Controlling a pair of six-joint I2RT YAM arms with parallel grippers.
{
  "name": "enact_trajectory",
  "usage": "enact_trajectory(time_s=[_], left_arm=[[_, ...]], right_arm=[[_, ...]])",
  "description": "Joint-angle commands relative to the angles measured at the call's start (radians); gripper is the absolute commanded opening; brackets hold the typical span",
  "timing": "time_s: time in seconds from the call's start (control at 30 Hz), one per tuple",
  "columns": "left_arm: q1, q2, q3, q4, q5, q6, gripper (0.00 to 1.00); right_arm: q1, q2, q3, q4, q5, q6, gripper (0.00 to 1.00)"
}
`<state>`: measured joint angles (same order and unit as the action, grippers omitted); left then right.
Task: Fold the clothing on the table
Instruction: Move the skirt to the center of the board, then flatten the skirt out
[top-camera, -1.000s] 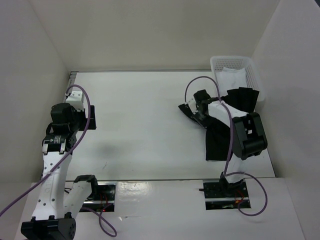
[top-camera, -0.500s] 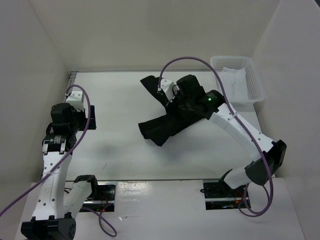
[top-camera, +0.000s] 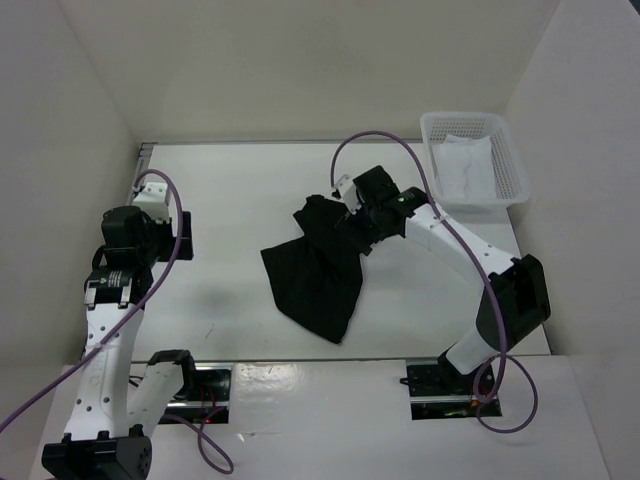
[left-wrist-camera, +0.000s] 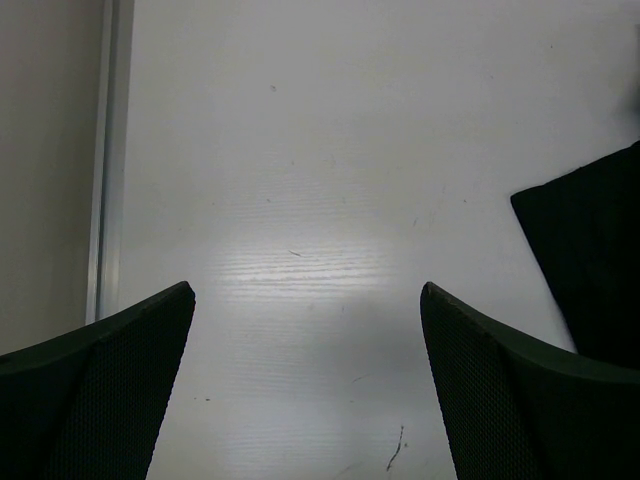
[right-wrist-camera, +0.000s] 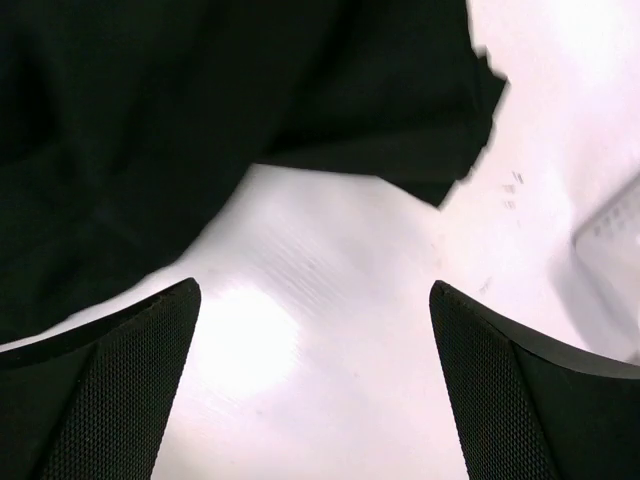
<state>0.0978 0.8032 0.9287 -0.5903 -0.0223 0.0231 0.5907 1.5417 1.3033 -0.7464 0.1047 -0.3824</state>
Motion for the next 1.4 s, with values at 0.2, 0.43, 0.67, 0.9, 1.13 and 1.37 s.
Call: enact_trajectory(time_s=[0.2, 0.43, 0.67, 0.9, 1.13, 1.37], left_arm=[[-0.047, 0.087, 0.01, -0.006, 0.244, 0.115, 0.99], [-0.3, 0.389, 0.065, 0.01, 0.185, 0.251, 0.96], [-0.316, 0.513, 0.087, 0.162, 0.234, 0.344, 0.71], [-0.291, 0.652, 0.084, 0.256, 0.409, 0.362, 0.78], [-0.259, 0.803, 0.116, 0.265, 0.512, 0.403, 0.75], [-0.25, 0.906, 0.153, 0.29, 0.562, 0.412, 0.64]], right_arm=[[-0.002, -0.084, -0.031, 0.044, 0.053, 0.027, 0.99], [-0.022, -0.209, -0.119, 0.044, 0.033, 0.037, 0.99], [-0.097, -0.31, -0.145, 0.002, 0.009, 0.059, 0.99], [-0.13, -0.334, -0.154, -0.021, -0.002, 0.059, 0.99], [-0.14, -0.344, -0.173, -0.03, -0.013, 0.059, 0.99], [-0.149, -0.344, -0.182, -0.03, -0.022, 0.068, 0.99]])
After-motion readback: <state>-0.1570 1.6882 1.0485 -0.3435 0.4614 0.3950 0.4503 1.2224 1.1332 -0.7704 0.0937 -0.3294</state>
